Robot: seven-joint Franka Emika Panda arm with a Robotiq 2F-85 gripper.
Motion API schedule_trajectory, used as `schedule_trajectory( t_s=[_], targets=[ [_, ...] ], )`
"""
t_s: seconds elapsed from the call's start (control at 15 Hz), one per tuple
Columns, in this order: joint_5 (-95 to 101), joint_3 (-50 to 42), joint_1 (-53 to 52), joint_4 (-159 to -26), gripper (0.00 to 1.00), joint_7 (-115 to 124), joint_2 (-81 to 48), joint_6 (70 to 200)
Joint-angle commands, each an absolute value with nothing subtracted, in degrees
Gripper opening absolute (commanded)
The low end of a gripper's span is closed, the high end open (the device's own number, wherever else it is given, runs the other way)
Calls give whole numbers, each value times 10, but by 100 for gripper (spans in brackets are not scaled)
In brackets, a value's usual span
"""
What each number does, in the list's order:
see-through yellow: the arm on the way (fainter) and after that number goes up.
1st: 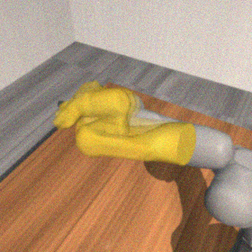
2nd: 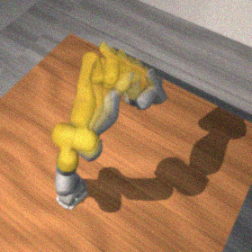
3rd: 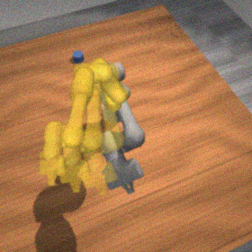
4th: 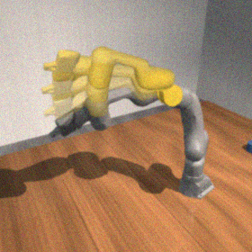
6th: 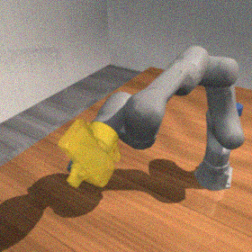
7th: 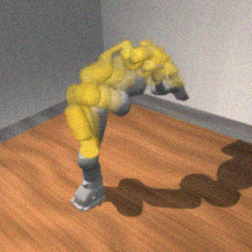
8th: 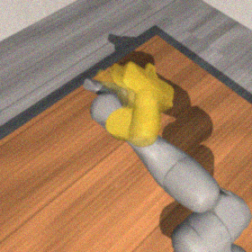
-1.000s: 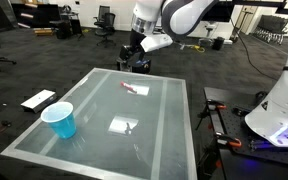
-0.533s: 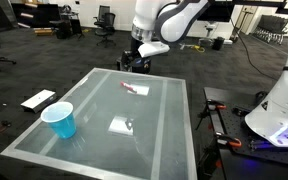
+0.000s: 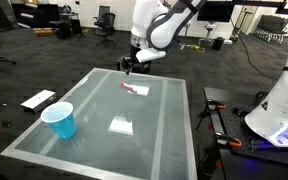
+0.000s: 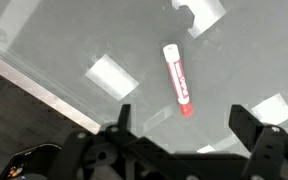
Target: Put the red marker in the light blue cup
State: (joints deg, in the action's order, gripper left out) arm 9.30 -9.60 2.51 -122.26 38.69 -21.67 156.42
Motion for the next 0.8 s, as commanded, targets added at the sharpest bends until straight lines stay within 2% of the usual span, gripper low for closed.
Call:
schedule_trajectory(
  t_s=[0.0, 0.4, 0.47, 0.73],
  targets=[
    [61, -107, 21, -1182, 100, 350, -259, 1567],
    [-22, -67, 47, -1152, 100, 229, -299, 1562],
    [-7, -101, 16, -1168, 100, 264, -288, 1563],
    [-12, -103, 14, -1166, 100, 256, -294, 1563]
  ],
)
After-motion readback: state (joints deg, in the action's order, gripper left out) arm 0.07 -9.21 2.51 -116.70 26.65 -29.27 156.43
